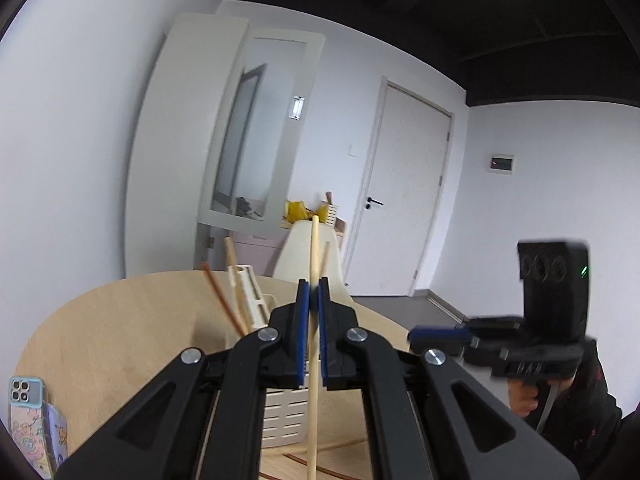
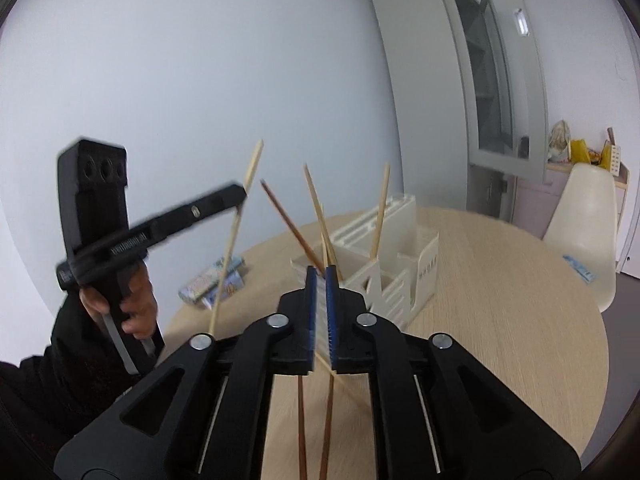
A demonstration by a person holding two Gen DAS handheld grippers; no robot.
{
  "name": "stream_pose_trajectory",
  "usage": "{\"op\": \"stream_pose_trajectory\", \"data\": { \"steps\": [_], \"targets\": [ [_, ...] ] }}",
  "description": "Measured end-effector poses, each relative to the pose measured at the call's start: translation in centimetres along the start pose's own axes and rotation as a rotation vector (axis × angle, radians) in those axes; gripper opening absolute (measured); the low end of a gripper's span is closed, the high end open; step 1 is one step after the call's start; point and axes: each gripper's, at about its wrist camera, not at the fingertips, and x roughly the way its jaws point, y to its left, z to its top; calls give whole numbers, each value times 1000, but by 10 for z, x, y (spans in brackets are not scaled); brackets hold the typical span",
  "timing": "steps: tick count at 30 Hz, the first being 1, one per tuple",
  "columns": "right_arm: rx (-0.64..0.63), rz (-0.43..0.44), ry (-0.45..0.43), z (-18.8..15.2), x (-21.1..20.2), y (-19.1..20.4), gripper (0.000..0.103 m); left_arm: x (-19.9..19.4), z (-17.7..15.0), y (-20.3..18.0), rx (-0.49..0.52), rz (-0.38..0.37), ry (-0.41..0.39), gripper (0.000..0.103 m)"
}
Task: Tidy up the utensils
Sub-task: 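Lift both held light chopsticks and lower them into the white holder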
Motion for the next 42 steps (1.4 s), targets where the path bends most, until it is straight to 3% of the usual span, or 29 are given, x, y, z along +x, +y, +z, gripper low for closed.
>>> {"op": "stream_pose_trajectory", "data": {
  "steps": [6,12,19,26,42],
  "targets": [
    [-37,-24,137,-31,34,-4,20,-17,-6,14,-57,20,-21,4],
    [-189,-84,261,-61,71,3,23,-38,-21,23,-120,49,-34,4],
    [-278,-68,435,-83,118,-13,23,-45,-40,25,-167,43,-20,4],
    [-307,-4,488,-92,137,-25,23,-48,-58,34,-210,29,-17,4],
    [-317,-4,571,-100,162,-37,23,-37,-69,40,-234,39,14,4]
  ]
}}
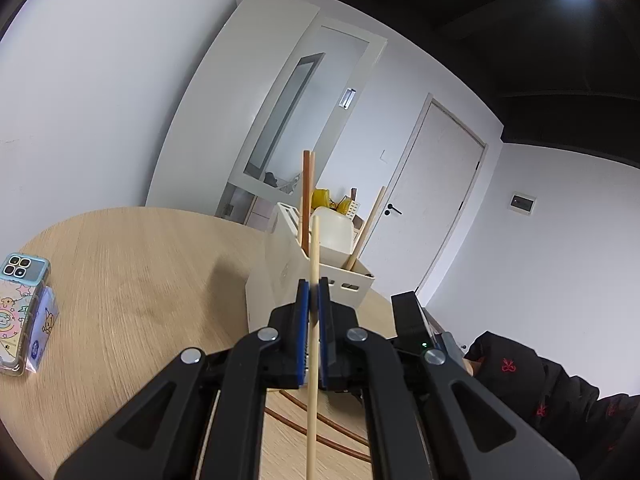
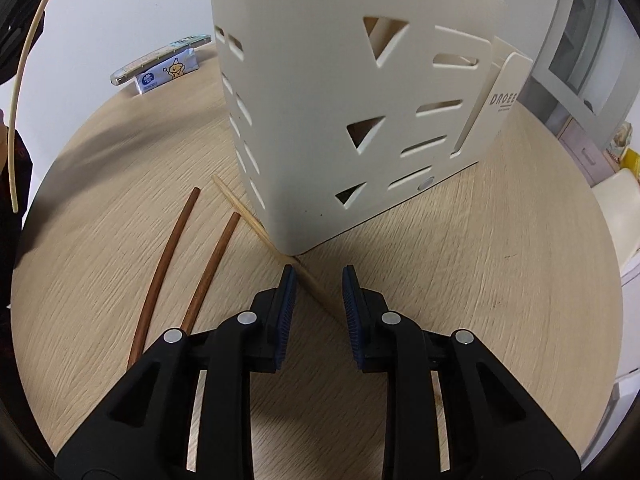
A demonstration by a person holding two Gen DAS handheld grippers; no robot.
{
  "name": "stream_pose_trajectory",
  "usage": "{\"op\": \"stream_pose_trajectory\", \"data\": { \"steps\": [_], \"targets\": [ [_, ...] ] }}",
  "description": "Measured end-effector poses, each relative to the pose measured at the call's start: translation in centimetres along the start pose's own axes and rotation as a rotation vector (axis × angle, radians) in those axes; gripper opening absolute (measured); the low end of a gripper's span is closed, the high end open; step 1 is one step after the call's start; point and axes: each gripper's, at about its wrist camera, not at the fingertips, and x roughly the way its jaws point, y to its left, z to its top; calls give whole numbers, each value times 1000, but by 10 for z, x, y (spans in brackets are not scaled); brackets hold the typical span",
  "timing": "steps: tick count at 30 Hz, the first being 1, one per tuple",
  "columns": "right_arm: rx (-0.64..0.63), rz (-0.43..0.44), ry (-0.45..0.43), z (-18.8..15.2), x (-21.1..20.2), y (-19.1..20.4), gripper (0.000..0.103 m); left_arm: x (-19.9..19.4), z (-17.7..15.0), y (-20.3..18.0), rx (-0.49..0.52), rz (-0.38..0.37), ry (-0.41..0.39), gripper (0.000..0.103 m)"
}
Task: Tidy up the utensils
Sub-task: 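Lift both held light chopsticks and lower them into the white holder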
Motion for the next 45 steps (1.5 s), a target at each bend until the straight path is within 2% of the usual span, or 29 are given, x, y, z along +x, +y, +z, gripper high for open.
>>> {"op": "stream_pose_trajectory", "data": {
  "steps": [2,4,7,12,16,20,21,25,26,32,36,41,45],
  "targets": [
    [-14,18,5,-1,-1,1,21,1,-1,0,-1,-6,4,4],
    [-28,42,17,-2,-2,3,14,2,-1,1,-1,-4,4,4],
    [-24,41,23,-7,-6,7,9,3,-1,1,1,0,7,4],
    [17,47,-24,-24,-22,14,7,6,0,0,3,2,9,4],
    [103,120,-123,-33,-42,15,6,6,0,-5,25,25,8,4],
    [172,189,-178,-39,-58,11,6,4,0,-8,15,15,0,4],
    [191,179,-193,-42,-62,9,6,3,0,-9,19,20,-3,4],
    [271,233,-237,-55,-73,1,6,3,-1,-13,25,22,-3,4],
    [293,258,-265,-60,-78,0,6,3,-1,-14,32,29,-4,4],
    [356,282,-388,-72,-107,0,6,10,-4,-17,18,16,12,4],
    [371,270,-449,-75,-122,-1,6,16,-6,-22,25,4,27,4],
    [383,337,-566,-77,-142,-1,6,26,-8,-29,38,32,44,4],
    [341,318,-665,-72,-162,7,6,29,5,-31,29,3,11,4]
  ]
}}
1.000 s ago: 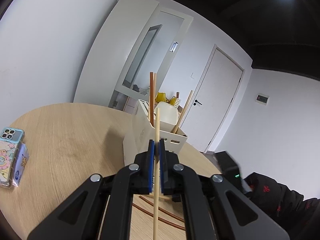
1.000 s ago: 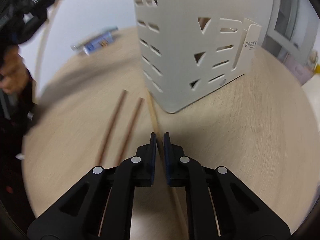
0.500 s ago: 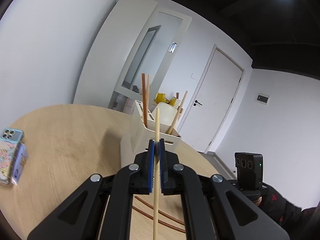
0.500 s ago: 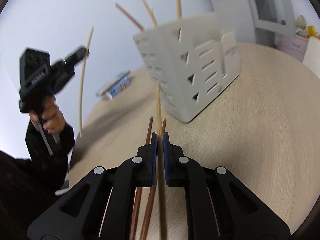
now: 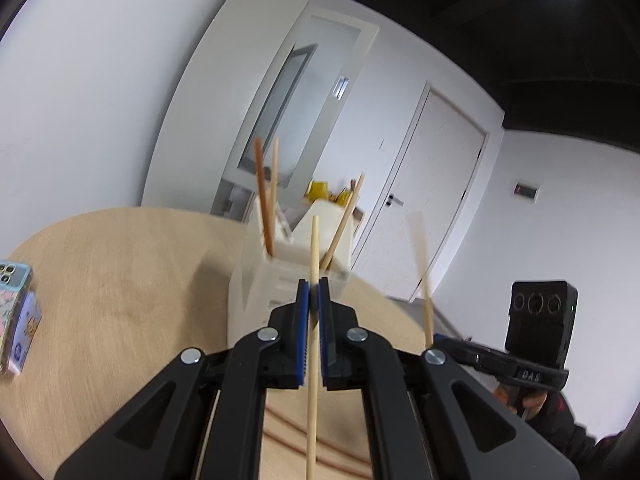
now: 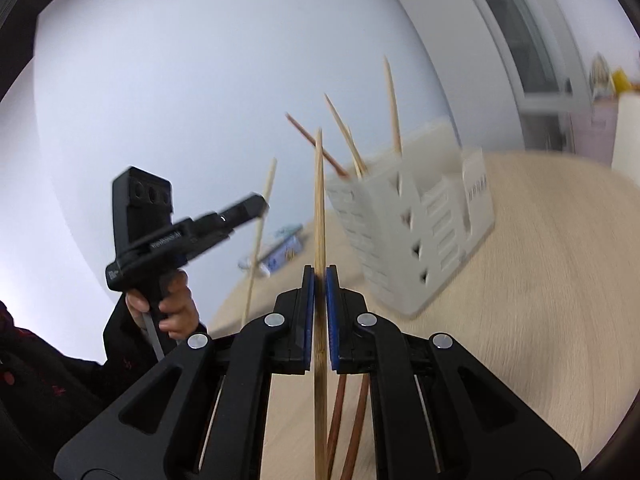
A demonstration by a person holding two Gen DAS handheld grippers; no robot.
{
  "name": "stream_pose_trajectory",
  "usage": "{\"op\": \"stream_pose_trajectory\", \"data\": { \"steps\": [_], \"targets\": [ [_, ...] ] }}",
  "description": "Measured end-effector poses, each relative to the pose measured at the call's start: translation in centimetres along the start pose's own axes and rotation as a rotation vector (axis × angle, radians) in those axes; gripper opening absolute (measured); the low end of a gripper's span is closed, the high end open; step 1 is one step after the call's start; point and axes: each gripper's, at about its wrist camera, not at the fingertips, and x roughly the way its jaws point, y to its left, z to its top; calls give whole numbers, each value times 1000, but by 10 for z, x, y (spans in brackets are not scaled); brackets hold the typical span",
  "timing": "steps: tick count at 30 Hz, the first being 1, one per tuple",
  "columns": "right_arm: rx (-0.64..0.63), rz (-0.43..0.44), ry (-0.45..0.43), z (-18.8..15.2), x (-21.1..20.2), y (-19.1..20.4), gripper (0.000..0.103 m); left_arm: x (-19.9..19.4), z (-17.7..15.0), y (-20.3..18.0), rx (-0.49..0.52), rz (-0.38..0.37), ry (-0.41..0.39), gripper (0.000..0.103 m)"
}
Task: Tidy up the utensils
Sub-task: 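Lift both held light chopsticks and lower them into the white holder, then open the right tool and move it toward the brown chopsticks while the left holds its chopstick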
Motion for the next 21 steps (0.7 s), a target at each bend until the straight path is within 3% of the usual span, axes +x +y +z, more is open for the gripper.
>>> {"op": "stream_pose_trajectory", "data": {
  "steps": [9,14,21],
  "targets": [
    [-47,4,-124,47,3,13,4,12,50,-17,67,-4,-62,4],
    [-45,-32,-87,49,17,9,4,15,48,-13,76,-14,-57,4],
    [-18,-91,34,35,37,-2,6,6,38,-5,70,-9,-58,4]
  ]
}}
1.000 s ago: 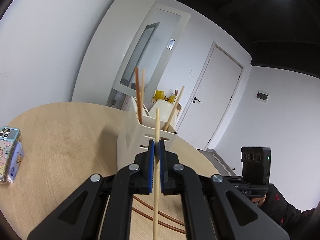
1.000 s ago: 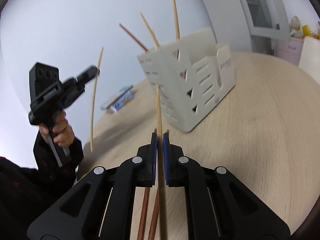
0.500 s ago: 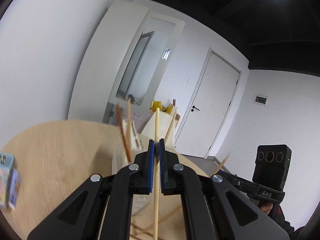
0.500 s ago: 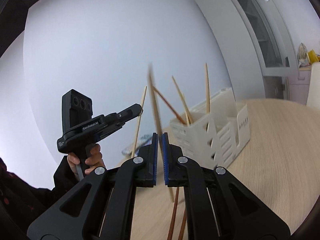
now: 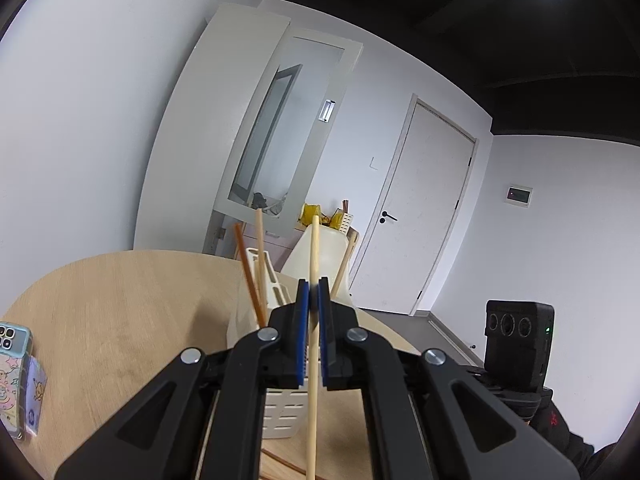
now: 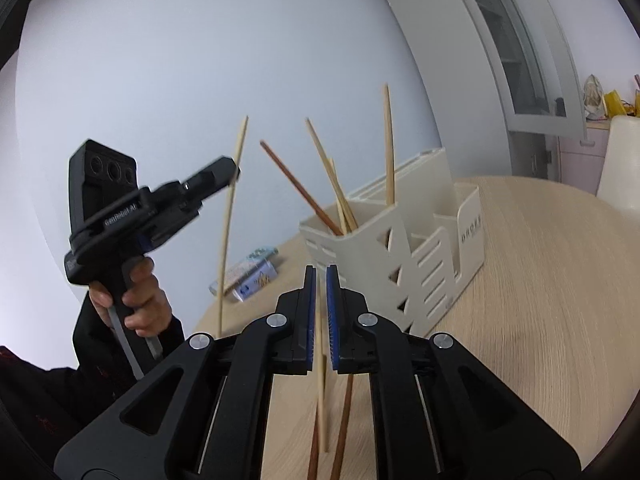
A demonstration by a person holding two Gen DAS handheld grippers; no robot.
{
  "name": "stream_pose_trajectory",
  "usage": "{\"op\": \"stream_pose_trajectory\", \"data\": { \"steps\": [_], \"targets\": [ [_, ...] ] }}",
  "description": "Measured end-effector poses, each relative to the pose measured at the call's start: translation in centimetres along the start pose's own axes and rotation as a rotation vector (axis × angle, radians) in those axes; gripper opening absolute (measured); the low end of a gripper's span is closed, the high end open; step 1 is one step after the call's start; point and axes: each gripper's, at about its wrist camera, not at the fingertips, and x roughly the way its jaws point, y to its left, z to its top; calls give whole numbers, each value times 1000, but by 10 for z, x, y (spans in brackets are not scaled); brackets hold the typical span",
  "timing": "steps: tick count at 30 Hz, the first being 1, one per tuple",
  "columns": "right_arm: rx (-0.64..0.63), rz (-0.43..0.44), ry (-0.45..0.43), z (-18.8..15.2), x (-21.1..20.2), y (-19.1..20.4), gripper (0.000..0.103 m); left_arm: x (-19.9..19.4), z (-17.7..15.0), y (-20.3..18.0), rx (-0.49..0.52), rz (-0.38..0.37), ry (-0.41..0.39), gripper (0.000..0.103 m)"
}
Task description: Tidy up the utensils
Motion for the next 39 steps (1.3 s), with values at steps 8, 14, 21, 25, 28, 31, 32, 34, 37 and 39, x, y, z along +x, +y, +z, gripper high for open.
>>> {"op": "stream_pose_trajectory", "data": {
  "steps": [8,14,21,25,28,31,32,34,37,39],
  "targets": [
    [-77,-63,178,-20,36,11,6,-23,-9,13,-33,35,-25,4],
    [-147,-144,265,-42,56,8,28,-33,-19,19,-42,42,-18,4],
    [-177,-178,358,-63,55,-23,28,-34,-25,19,-51,16,-4,4],
    [-225,-169,412,-76,54,-34,28,-31,-27,19,-50,3,1,4],
    [-222,-139,439,-83,51,-36,28,-30,-30,19,-47,3,7,4],
    [-251,-119,464,-86,52,-31,28,-28,-32,21,-57,1,10,4],
    [-259,-114,479,-89,54,-30,28,-28,-32,21,-61,-3,13,4],
    [-277,-89,507,-92,57,-26,26,-26,-30,23,-59,5,14,4],
    [-300,-101,525,-96,60,-21,25,-26,-29,23,-67,-2,16,4],
    [-288,-91,514,-95,59,-22,24,-25,-29,24,-66,-1,16,4]
  ]
}}
